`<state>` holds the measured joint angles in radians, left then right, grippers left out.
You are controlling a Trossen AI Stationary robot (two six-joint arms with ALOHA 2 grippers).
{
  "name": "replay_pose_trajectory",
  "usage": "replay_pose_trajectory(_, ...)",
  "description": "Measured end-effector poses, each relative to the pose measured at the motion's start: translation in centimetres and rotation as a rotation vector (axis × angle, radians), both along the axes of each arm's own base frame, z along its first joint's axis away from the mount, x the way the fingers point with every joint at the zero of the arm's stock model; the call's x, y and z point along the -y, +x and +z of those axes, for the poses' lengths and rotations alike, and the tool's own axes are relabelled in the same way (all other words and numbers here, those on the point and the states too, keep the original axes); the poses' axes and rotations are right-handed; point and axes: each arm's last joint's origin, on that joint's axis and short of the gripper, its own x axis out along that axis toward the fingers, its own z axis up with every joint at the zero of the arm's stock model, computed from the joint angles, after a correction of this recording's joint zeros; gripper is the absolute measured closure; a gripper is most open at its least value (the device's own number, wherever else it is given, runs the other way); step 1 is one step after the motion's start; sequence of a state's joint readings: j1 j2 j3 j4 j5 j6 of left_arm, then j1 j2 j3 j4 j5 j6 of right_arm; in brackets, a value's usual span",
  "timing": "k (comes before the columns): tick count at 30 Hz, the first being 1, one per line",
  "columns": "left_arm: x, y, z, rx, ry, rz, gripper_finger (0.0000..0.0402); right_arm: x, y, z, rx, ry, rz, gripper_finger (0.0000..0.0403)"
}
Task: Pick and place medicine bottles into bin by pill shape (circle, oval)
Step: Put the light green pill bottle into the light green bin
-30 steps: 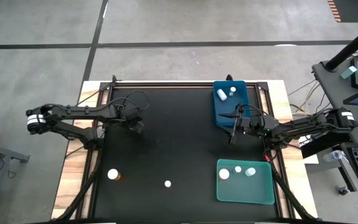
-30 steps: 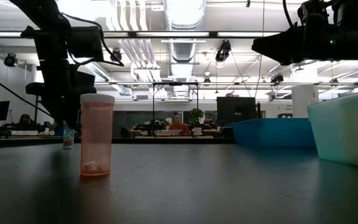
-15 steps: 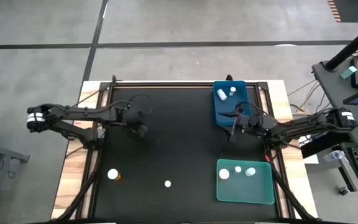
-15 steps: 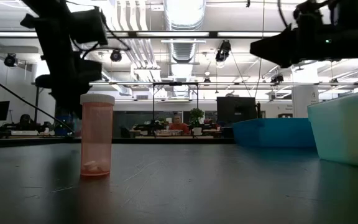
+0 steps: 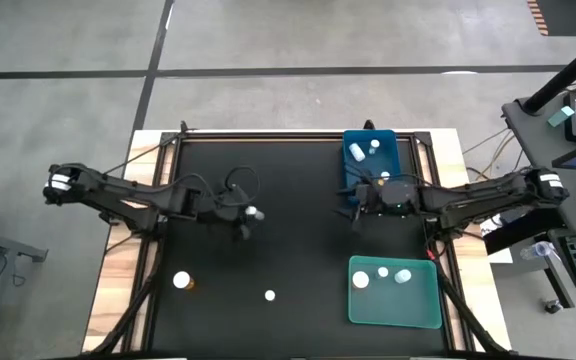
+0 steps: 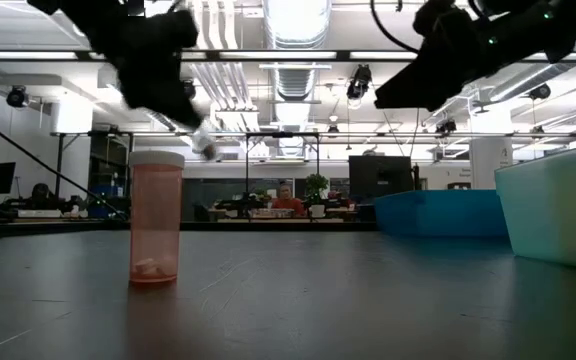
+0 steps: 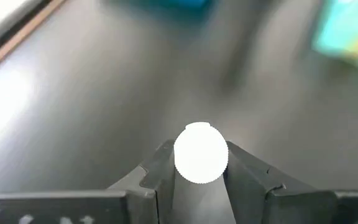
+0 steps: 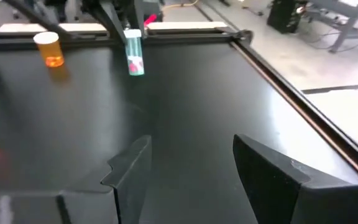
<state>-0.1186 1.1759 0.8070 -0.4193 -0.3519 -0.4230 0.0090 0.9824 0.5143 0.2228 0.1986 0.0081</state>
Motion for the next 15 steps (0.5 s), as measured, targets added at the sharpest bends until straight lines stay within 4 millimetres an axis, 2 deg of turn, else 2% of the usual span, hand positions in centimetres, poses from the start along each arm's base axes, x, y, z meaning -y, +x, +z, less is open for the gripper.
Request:
replay_pose_trajectory(7,2.1,2.2,1.5,0.241,0.126,-0.19,0.0303,-1.2,3.5,-0.3,-0.053,0.043,0.089,0.0184)
replay_pose_trajectory(9,2.5,3.1,1.3,0.27,0.163,-0.22,0.0304,-1.6,4.8,-0.3,-0.039,0.048,0.106,0.0184)
replay_pose_trajectory(15,3.0,5.3,-0.4,0.216,0.217,-0.264,0.0304,-2.8,8.2,-0.5,-0.058,0.024,0.148,0.0184)
